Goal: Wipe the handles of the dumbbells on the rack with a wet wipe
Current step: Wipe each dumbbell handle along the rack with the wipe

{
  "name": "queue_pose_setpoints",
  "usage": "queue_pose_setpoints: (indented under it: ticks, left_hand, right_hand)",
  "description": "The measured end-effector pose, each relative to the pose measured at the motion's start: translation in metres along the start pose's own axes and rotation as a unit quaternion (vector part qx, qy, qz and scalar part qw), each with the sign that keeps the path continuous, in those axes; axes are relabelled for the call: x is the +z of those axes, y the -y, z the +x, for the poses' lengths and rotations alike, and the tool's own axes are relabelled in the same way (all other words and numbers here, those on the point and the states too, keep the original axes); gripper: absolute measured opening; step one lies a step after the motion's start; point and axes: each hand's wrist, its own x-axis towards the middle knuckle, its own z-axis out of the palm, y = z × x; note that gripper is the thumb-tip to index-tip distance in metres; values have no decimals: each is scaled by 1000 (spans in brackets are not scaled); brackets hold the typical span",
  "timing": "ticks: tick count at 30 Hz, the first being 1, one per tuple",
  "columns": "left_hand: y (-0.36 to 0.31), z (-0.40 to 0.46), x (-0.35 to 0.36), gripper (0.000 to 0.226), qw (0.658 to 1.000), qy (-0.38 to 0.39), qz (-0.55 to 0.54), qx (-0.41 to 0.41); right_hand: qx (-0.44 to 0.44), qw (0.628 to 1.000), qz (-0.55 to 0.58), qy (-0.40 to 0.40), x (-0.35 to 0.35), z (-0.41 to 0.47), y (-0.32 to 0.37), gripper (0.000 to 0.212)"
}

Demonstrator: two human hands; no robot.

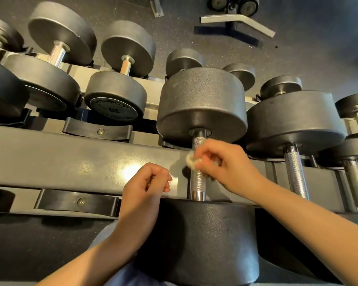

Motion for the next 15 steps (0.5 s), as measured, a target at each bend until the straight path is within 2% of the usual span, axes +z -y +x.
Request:
queue_pose_setpoints:
  ticks: [3, 6, 8, 12, 13, 15]
  left_hand:
    - [2, 1, 1, 22, 1000, -8, 3, 13]
    - [4, 0, 1, 23, 999, -14, 5, 30]
    - [5, 0, 0, 23, 999, -15, 1, 41]
    - [4, -1, 0, 24, 999, -6, -3, 48]
    - [4, -1, 0, 24, 999, -5, -3, 46]
    - [4, -1, 1, 24, 999, -5, -5, 41]
  right_hand:
    - [-64, 980, -176, -69, 3, 23, -5, 20]
    - [-75, 978, -182, -75, 2, 24, -8, 26]
    - [-88, 986, -139, -12, -4, 13, -7, 21]
    - [-87, 977, -65, 186, -10, -8, 4, 7]
    - [-80, 974, -57, 203, -10, -9, 4, 6]
    - [-97, 978, -72, 167, -10, -2, 0, 7]
